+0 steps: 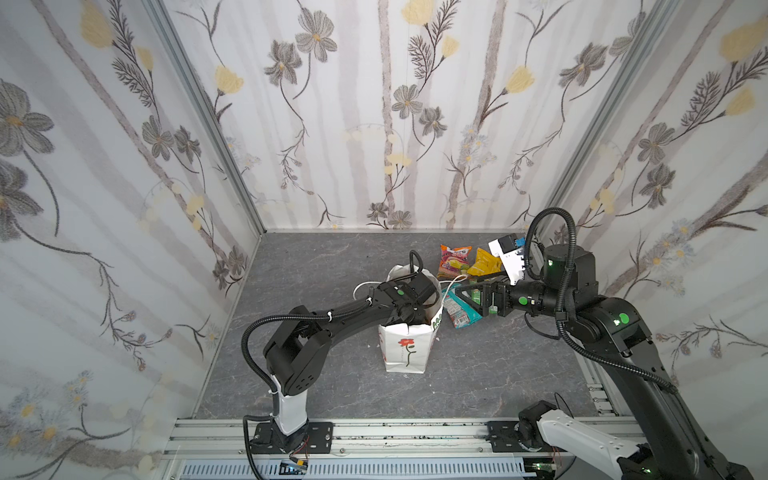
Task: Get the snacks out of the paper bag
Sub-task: 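Reach the left gripper deep into the bag and close on the yellow pack, then lift the yellow pack out of the bag with the left gripper toward the right gripper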
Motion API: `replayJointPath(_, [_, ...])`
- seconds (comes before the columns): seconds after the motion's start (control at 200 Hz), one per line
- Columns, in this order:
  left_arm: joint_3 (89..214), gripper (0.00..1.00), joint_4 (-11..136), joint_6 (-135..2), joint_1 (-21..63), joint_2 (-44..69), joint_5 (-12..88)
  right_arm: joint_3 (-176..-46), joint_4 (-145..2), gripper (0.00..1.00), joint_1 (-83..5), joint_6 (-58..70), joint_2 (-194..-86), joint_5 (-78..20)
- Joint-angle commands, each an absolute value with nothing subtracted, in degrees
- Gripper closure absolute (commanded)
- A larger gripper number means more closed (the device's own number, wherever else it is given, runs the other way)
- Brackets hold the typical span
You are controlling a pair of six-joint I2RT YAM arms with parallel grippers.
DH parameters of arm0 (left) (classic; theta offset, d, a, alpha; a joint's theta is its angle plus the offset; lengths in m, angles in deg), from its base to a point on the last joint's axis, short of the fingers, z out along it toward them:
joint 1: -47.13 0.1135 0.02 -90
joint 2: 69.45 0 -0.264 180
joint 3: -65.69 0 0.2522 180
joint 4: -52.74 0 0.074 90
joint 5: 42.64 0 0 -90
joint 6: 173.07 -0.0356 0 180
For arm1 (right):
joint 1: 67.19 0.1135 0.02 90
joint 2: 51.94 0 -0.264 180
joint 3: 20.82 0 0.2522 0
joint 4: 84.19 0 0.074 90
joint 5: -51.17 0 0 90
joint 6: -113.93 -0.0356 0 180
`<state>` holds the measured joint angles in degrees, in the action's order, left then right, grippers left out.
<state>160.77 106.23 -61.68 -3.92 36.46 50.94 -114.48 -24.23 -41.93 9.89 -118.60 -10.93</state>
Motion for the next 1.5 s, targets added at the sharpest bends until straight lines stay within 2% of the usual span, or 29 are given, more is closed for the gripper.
replayJointPath(0.0, [161.6, 1.0, 108.2, -61.1, -3.9, 35.1, 50.2, -114.4, -25.2, 0.01, -41.9, 10.1, -118.6, -11.1])
replayJointPath(0.824, [169.4, 1.0, 111.5, -60.9, -3.9, 22.2, 51.6, -114.6, -25.5, 0.01, -41.9, 9.8, -118.5, -11.1])
replayJointPath(1.104, [168.1, 1.0, 110.4, -60.3, -3.9, 20.4, 50.0, -114.4, -25.7, 0.01, -41.9, 9.6, -118.6, -11.0])
replayJointPath(1.494, [169.8, 1.0, 110.3, -63.0, -4.0, 13.4, 52.5, -113.9, -30.3, 0.01, -42.1, 5.1, -116.6, -17.1])
